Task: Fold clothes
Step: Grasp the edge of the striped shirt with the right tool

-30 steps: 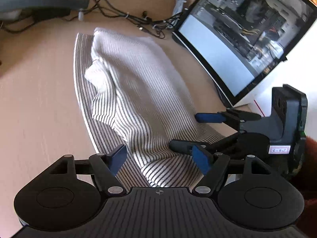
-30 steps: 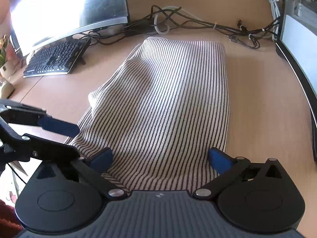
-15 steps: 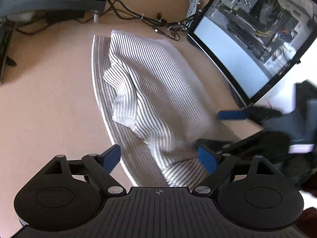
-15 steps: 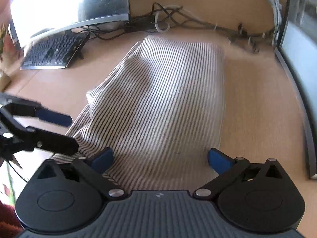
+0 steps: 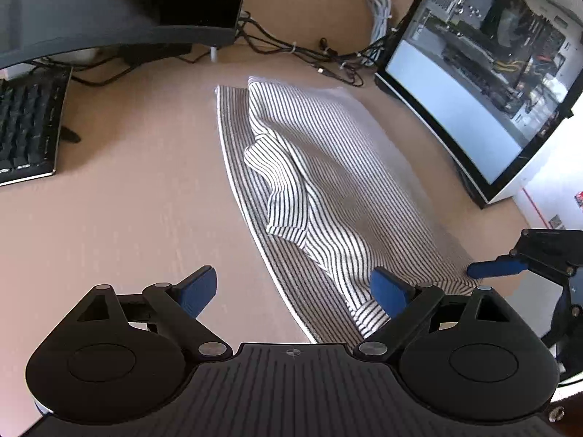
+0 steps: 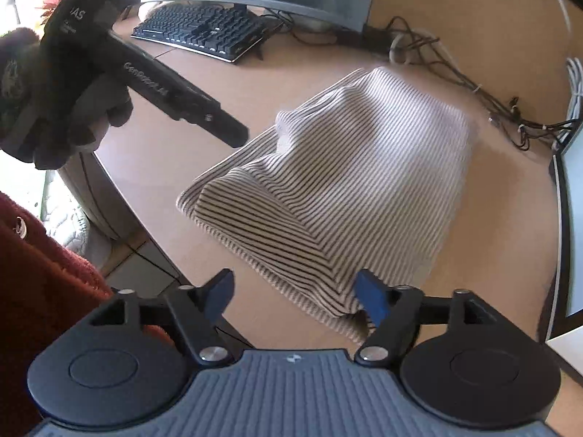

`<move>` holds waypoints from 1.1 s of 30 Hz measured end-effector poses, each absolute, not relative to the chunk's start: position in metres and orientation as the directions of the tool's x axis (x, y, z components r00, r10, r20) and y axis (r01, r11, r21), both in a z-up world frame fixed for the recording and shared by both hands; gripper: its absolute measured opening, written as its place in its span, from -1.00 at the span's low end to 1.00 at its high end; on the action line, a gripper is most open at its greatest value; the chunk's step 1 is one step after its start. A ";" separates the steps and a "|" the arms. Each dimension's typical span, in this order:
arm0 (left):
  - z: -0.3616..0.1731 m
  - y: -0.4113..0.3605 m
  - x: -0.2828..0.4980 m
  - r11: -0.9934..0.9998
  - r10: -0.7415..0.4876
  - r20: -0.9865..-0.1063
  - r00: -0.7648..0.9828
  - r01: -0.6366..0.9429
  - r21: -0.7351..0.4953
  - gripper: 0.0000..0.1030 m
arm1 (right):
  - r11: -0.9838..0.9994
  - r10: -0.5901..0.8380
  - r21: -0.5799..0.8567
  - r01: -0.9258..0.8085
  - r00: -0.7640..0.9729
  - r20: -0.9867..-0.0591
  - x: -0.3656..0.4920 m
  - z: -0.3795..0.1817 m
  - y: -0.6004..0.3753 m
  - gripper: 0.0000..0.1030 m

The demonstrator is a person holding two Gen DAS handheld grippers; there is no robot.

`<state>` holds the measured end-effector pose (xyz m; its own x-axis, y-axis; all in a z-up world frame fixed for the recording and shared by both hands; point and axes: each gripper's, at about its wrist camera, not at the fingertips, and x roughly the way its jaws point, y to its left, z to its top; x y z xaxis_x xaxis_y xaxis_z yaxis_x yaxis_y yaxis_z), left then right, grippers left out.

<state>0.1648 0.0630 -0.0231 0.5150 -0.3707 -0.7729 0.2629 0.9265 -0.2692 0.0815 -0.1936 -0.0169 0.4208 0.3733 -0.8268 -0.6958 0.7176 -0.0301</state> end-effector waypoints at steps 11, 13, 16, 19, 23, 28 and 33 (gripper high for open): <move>-0.014 0.052 0.159 0.935 -0.339 -0.755 0.561 0.286 -0.208 0.90 | 0.718 0.282 -0.162 -0.677 0.495 -0.822 0.087 -0.042 -0.157 0.57; -0.012 0.055 0.157 0.936 -0.337 -0.751 0.567 0.291 -0.200 0.91 | 0.799 0.317 -0.019 -0.601 0.449 -0.835 0.105 -0.039 -0.168 0.56; -0.009 0.060 0.154 0.935 -0.337 -0.746 0.575 0.301 -0.190 0.92 | 0.876 0.412 0.256 -0.409 0.359 -0.837 0.137 -0.041 -0.198 0.55; -0.008 0.068 0.147 0.923 -0.360 -0.734 0.576 0.332 -0.193 0.93 | 0.866 0.490 0.414 -0.279 0.315 -0.813 0.154 -0.049 -0.222 0.55; -0.013 0.073 0.131 0.887 -0.406 -0.745 0.529 0.425 -0.181 0.97 | 0.855 0.512 0.442 -0.272 0.308 -0.802 0.156 -0.052 -0.228 0.56; -0.031 0.048 0.107 0.814 -0.392 -0.796 0.462 0.577 -0.065 0.97 | 0.867 0.446 0.298 -0.399 0.353 -0.823 0.141 -0.046 -0.206 0.58; -0.030 0.050 0.113 0.839 -0.390 -0.789 0.474 0.536 -0.092 0.97 | 0.752 0.461 0.100 -0.652 0.411 -0.787 0.106 -0.024 -0.183 0.58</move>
<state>0.1127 0.0498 -0.0297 0.4740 -0.3899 -0.7895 0.5364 0.8389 -0.0923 0.1058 -0.1826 -0.0239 0.4105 0.4612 -0.7866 -0.6520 0.7515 0.1004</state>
